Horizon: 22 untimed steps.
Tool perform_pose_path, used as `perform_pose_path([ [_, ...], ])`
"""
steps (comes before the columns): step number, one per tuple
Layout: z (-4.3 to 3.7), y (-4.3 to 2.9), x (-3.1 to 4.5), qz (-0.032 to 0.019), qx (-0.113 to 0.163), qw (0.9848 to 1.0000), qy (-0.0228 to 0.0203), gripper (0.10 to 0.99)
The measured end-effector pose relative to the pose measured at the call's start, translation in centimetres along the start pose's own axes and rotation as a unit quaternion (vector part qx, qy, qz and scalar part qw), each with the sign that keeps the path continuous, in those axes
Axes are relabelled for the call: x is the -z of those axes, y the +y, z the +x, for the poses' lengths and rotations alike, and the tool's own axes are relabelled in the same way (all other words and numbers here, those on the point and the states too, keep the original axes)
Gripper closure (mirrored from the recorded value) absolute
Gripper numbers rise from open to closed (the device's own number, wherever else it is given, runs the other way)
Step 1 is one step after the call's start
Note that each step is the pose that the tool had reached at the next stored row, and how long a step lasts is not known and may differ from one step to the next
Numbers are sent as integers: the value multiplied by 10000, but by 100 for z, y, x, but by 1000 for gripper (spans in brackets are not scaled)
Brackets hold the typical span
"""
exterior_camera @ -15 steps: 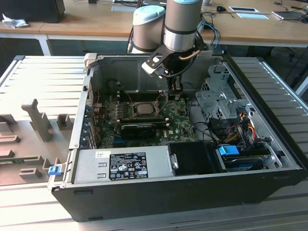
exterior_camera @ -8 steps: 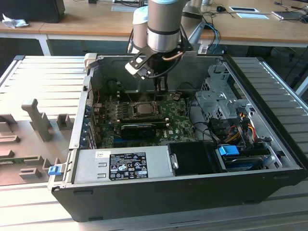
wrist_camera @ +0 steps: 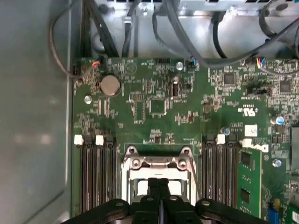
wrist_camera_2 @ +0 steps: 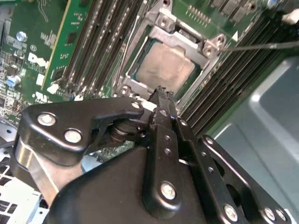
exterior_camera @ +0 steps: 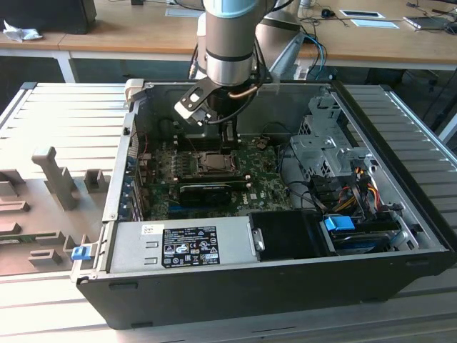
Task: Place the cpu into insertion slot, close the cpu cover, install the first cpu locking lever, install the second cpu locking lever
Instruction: 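Close the cpu cover, then install the first cpu locking lever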
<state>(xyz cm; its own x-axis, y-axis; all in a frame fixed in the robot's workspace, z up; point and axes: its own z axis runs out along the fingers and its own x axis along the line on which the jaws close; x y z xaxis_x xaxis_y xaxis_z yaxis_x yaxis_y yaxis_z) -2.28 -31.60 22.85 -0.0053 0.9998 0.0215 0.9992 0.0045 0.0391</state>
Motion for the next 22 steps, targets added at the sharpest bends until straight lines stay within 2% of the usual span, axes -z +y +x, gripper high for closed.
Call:
perform_pose_path([
  [10, 1, -129, 5, 0, 8, 10000, 1, 980],
  [14, 0, -146, 14, 1, 9, 10000, 0, 980],
  [17, 3, -141, 115, 0, 8, 10000, 1, 980],
  [20, 8, -132, 351, 0, 8, 10000, 1, 980],
  [22, 10, -129, 424, 0, 10, 10000, 1, 980],
])
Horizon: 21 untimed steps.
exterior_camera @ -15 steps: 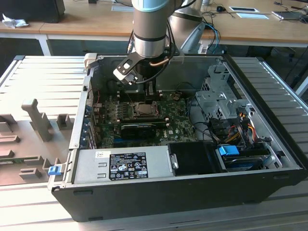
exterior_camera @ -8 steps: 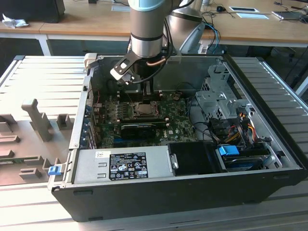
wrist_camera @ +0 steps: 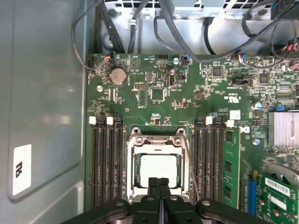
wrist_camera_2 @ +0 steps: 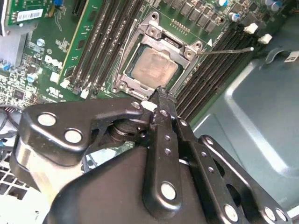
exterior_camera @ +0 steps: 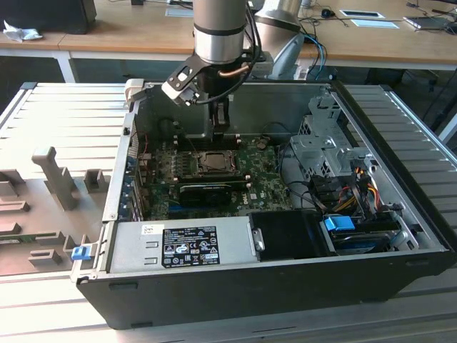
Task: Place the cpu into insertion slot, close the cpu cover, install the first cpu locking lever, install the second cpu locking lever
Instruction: 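Install the first cpu locking lever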
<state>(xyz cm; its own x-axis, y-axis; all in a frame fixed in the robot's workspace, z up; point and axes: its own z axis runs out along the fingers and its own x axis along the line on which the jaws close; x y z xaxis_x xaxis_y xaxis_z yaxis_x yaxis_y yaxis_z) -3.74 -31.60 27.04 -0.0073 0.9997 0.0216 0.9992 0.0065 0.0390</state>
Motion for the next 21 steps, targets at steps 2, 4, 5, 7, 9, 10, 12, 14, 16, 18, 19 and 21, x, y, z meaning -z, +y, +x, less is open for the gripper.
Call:
perform_pose_path([
  [2, 0, 0, 3, 4, 162, 9999, 6, 980],
  [4, 0, 0, 2, 8, 357, 9994, 14, 980],
  [5, 0, 0, 2, 10, 452, 9990, 18, 980],
  [7, 0, 0, 1, 15, 691, 9976, 27, 980],
  [9, 0, -1, -3, 20, 891, 9960, 34, 980],
  [10, 0, -1, -8, 22, 948, 9955, 37, 980],
  [12, 0, -1, -11, 30, 1198, 9928, 47, 980],
  [14, 0, -1, -12, 36, 1416, 9899, 56, 980],
  [16, 0, -1, -13, 42, 1707, 9853, 67, 980],
  [18, 0, -1, -14, 46, 1889, 9820, 74, 980],
  [19, 0, -1, -14, 50, 2062, 9785, 81, 980],
  [21, 0, -1, -14, 54, 2278, 9737, 89, 980],
])
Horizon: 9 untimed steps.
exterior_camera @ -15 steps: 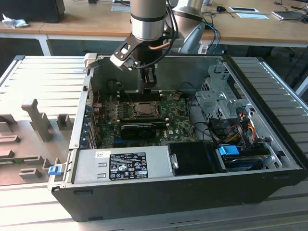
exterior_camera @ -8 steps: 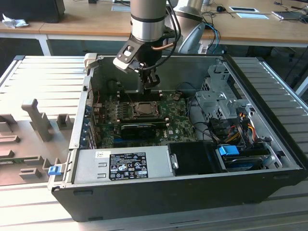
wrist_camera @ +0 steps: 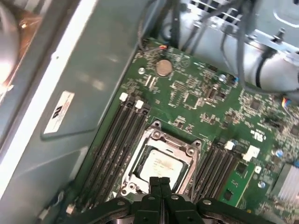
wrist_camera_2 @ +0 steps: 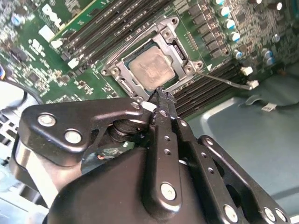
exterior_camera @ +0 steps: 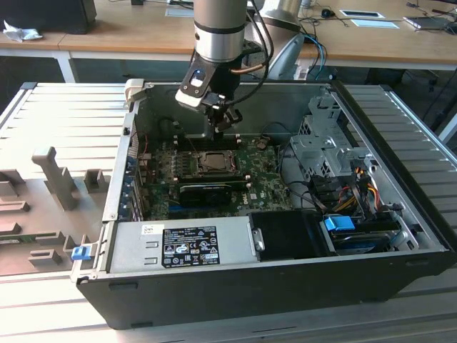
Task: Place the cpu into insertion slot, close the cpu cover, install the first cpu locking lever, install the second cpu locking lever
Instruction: 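Install the first cpu locking lever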
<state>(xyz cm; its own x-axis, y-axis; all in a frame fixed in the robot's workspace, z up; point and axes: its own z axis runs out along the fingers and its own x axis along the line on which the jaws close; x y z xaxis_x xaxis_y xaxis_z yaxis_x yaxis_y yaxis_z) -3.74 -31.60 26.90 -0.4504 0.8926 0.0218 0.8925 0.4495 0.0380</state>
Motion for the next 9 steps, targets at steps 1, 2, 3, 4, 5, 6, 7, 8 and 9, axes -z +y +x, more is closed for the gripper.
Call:
perform_pose_path([
  [1, 0, 0, 0, 3, 155, 9999, 6, 980],
  [2, 0, 0, 0, 8, 346, 9994, 13, 980],
  [3, 0, 0, -1, 11, 507, 9987, 19, 980],
  [4, 0, 0, -1, 15, 672, 9977, 25, 980],
  [5, 0, 0, -1, 19, 846, 9964, 32, 980],
  [6, 0, -1, -2, 23, 1000, 9950, 38, 980],
  [7, 0, -1, -4, 24, 1087, 9941, 41, 980],
  [8, 0, 0, -6, 26, 1182, 9930, 45, 980],
  [9, 0, -1, -7, 28, 1259, 9920, 48, 980],
])
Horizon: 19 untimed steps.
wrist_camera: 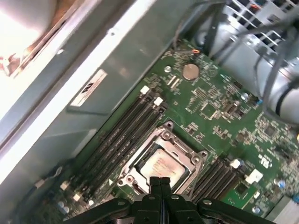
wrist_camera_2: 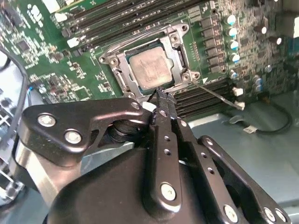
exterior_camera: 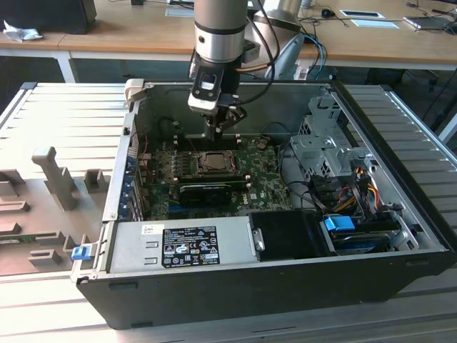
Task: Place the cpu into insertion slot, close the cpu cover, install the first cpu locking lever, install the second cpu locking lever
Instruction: 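Install the first cpu locking lever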
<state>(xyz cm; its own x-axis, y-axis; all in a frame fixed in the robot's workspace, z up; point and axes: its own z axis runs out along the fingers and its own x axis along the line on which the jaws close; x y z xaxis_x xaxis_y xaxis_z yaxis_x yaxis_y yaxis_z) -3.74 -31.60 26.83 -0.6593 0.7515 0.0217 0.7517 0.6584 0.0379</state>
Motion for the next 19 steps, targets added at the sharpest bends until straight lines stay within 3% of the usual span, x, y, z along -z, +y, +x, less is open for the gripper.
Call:
perform_pose_path([
  [4, 0, 0, -6, 12, 518, 9987, 20, 980],
  [8, 0, 0, -7, 24, 1141, 9935, 43, 980],
  [12, 0, 0, -7, 30, 1385, 9903, 53, 980],
  [16, 0, 0, -7, 38, 1760, 9844, 67, 980],
  [19, 0, 0, -7, 42, 1950, 9808, 74, 980],
])
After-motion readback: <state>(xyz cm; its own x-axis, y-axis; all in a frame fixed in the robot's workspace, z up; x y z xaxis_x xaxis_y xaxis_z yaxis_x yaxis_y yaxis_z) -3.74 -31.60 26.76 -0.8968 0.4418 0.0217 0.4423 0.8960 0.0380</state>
